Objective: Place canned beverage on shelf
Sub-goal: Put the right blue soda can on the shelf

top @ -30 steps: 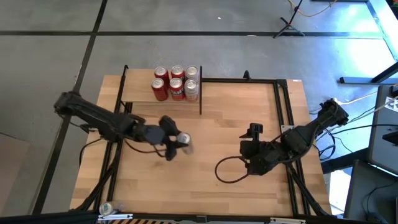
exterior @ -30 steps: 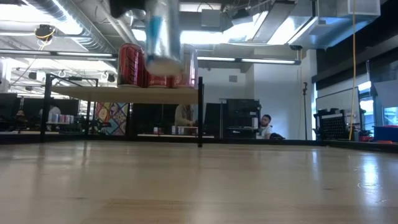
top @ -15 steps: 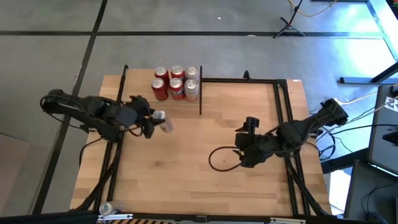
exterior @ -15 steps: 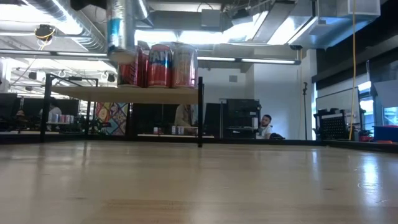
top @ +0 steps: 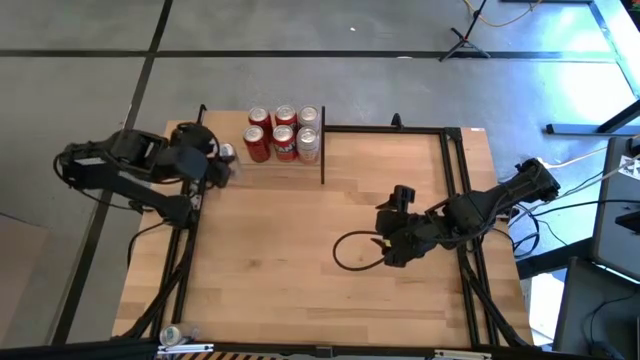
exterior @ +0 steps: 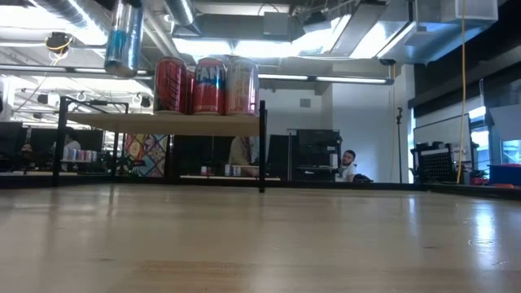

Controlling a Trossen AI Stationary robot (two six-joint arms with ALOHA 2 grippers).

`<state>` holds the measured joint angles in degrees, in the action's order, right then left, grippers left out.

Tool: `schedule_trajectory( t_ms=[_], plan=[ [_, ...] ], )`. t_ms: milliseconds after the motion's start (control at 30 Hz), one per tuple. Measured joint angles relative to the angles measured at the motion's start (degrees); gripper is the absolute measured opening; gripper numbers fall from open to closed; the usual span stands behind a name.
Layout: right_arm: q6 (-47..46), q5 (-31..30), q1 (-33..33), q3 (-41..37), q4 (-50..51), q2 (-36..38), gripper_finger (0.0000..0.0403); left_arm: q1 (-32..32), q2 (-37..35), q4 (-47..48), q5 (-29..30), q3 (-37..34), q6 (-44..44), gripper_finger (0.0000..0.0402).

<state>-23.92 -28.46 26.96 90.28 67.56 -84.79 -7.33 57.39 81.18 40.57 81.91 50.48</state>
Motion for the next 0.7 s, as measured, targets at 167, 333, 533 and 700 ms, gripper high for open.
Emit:
schedule_trajectory(
  t_ms=[167, 333, 533, 700],
  plan=[
    [0.0, 0.0, 0.0, 0.0, -0.7, 0.0, 0.0358, 4.9, -0.1, 1.3, 1.2, 0.0, -1.0, 0.0188],
    [0.2, 0.0, 0.0, 0.0, -0.8, 0.0, 0.0358, 11.7, 0.2, 1.1, 2.3, 0.0, -6.7, 0.0189],
    [0.3, 0.0, 0.0, 0.0, -1.5, 0.0, 0.0358, 19.9, -0.6, -3.9, 0.0, -1.7, -13.6, 0.0190],
    [0.4, 0.0, 0.0, 0.0, -1.5, 0.0, 0.0358, 28.0, -0.9, -13.1, -6.4, -6.1, -22.2, 0.0190]
  ],
)
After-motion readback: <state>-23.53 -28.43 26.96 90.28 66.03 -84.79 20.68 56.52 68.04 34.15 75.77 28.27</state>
